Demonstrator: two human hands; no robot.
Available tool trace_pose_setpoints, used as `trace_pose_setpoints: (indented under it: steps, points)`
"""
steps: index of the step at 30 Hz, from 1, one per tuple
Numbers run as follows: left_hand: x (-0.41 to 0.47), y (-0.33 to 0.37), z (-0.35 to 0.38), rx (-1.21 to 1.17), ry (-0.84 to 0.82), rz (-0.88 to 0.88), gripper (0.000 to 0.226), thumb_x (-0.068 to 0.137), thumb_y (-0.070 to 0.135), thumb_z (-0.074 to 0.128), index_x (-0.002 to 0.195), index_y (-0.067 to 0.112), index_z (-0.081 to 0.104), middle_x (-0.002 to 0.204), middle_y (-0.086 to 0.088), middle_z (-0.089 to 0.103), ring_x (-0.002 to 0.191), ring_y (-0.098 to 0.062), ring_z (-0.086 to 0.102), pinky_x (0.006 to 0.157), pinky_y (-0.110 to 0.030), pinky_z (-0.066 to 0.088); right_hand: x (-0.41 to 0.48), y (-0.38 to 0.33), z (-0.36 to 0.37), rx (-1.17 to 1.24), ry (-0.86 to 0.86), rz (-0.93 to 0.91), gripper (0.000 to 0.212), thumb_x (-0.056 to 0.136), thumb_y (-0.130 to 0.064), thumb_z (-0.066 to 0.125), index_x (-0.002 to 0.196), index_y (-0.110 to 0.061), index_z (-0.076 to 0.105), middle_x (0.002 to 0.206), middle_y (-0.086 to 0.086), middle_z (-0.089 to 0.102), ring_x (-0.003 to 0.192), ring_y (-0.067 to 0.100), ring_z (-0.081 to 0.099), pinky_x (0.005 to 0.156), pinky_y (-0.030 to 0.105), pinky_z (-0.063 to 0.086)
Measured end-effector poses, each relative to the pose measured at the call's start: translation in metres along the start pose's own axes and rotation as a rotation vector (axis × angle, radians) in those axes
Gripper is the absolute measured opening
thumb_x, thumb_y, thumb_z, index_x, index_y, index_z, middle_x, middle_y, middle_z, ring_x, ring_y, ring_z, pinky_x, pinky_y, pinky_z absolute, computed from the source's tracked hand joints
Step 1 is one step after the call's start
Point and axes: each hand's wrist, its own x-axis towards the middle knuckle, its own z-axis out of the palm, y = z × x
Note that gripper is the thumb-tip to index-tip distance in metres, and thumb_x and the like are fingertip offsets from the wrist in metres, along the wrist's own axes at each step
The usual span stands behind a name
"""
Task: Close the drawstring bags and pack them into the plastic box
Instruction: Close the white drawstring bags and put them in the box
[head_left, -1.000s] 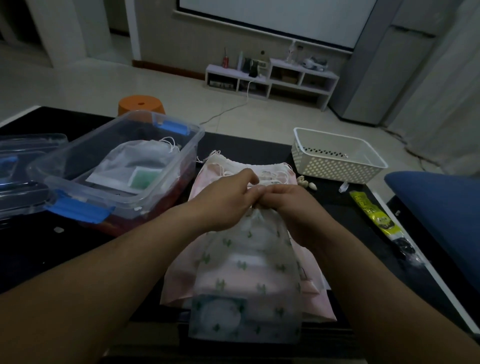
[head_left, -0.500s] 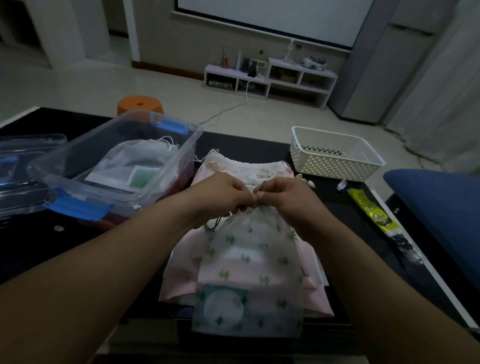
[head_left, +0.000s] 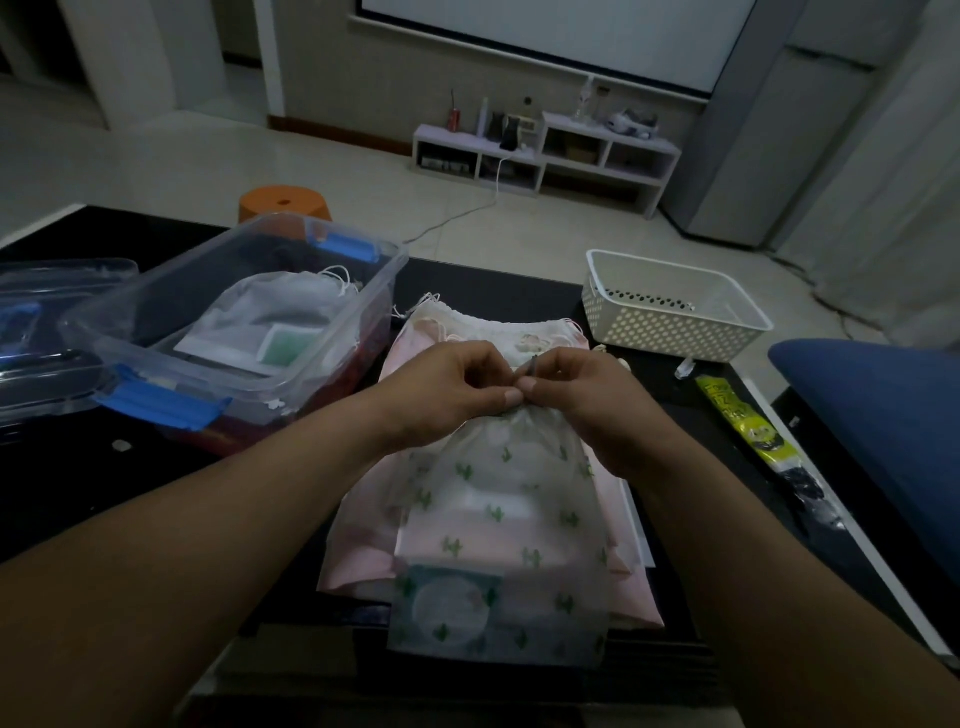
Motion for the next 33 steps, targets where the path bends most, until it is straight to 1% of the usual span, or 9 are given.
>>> trace_pose_setpoints:
  steps: [2, 3, 8, 12, 18, 21, 26, 30, 33]
  points:
    - [0.0, -0.002, 0.001, -0.015, -0.026, -0.015, 0.013, 0.095, 0.021, 0.076, 0.101, 0.011, 0.077, 0.097, -0.005, 0.077, 0.087, -0.009, 0.068, 0.086, -0.034, 0.057, -0.002, -0.001, 0.0, -0.038, -0.007, -0.043, 0.006, 0.094, -0.008, 0.073, 0.097, -0.008, 0.078, 0.095, 0.007, 0.08, 0.096, 0.025, 0.077, 0.096, 0.049, 0.06]
    - [0.0, -0.002, 0.001, -0.02, -0.025, -0.021, 0.013, 0.095, 0.022, 0.075, 0.101, 0.01, 0.078, 0.098, -0.006, 0.078, 0.087, -0.009, 0.068, 0.087, -0.033, 0.057, -0.003, -0.002, 0.0, -0.065, 0.005, -0.076, 0.006, 0.094, -0.008, 0.073, 0.097, -0.009, 0.078, 0.095, 0.006, 0.08, 0.096, 0.023, 0.076, 0.096, 0.048, 0.061]
    - [-0.001, -0.003, 0.007, -0.1, 0.008, -0.053, 0.014, 0.096, 0.024, 0.073, 0.09, 0.012, 0.077, 0.081, 0.0, 0.075, 0.075, -0.006, 0.065, 0.069, -0.024, 0.053, -0.004, -0.003, 0.002, -0.207, 0.067, -0.232, 0.007, 0.096, -0.01, 0.072, 0.098, -0.011, 0.079, 0.092, 0.0, 0.079, 0.089, 0.013, 0.075, 0.088, 0.037, 0.062]
    - [0.0, -0.004, 0.009, -0.167, 0.018, -0.092, 0.021, 0.096, 0.024, 0.073, 0.095, 0.003, 0.073, 0.078, 0.0, 0.068, 0.069, -0.008, 0.058, 0.063, -0.023, 0.047, -0.004, -0.003, 0.004, -0.145, 0.094, -0.266, 0.008, 0.095, -0.004, 0.072, 0.099, -0.006, 0.078, 0.091, 0.004, 0.079, 0.088, 0.016, 0.075, 0.084, 0.03, 0.062]
    - [-0.004, 0.002, 0.014, -0.309, -0.004, -0.152, 0.01, 0.1, 0.018, 0.067, 0.097, 0.009, 0.071, 0.062, 0.012, 0.065, 0.05, 0.003, 0.054, 0.047, -0.012, 0.041, -0.003, -0.001, 0.004, -0.111, 0.107, -0.281, 0.009, 0.094, -0.005, 0.073, 0.099, -0.007, 0.079, 0.091, 0.001, 0.079, 0.088, 0.012, 0.075, 0.082, 0.024, 0.06]
    - [-0.007, 0.001, 0.016, -0.385, -0.021, -0.187, 0.011, 0.1, 0.017, 0.066, 0.1, 0.009, 0.073, 0.068, 0.008, 0.069, 0.054, 0.0, 0.06, 0.05, -0.014, 0.046, -0.004, 0.0, 0.005, -0.144, 0.114, -0.287, 0.008, 0.094, -0.006, 0.073, 0.099, -0.009, 0.079, 0.089, -0.004, 0.078, 0.084, 0.005, 0.073, 0.079, 0.019, 0.058]
    - [-0.006, 0.003, 0.017, -0.413, 0.008, -0.183, 0.007, 0.098, 0.013, 0.068, 0.096, 0.007, 0.069, 0.067, 0.006, 0.066, 0.055, -0.001, 0.058, 0.051, -0.014, 0.044, -0.004, 0.001, 0.005, -0.211, 0.115, -0.297, 0.008, 0.095, -0.01, 0.074, 0.097, -0.014, 0.079, 0.089, -0.007, 0.077, 0.085, 0.004, 0.073, 0.079, 0.021, 0.059]
    - [-0.005, -0.003, 0.015, -0.46, -0.032, -0.221, 0.007, 0.093, 0.022, 0.076, 0.089, 0.017, 0.072, 0.089, -0.01, 0.063, 0.085, -0.026, 0.053, 0.073, -0.036, 0.041, -0.005, -0.001, 0.003, -0.14, 0.072, -0.241, 0.006, 0.095, -0.008, 0.073, 0.098, -0.007, 0.078, 0.086, -0.005, 0.077, 0.08, 0.005, 0.072, 0.074, 0.019, 0.058]
    - [-0.002, -0.006, 0.012, -0.403, -0.055, -0.239, 0.011, 0.095, 0.024, 0.074, 0.087, 0.019, 0.068, 0.076, -0.001, 0.061, 0.069, -0.018, 0.052, 0.062, -0.027, 0.039, -0.004, 0.001, 0.003, -0.054, 0.023, -0.162, 0.007, 0.096, -0.008, 0.071, 0.099, -0.007, 0.078, 0.089, 0.001, 0.079, 0.084, 0.013, 0.073, 0.08, 0.029, 0.061]
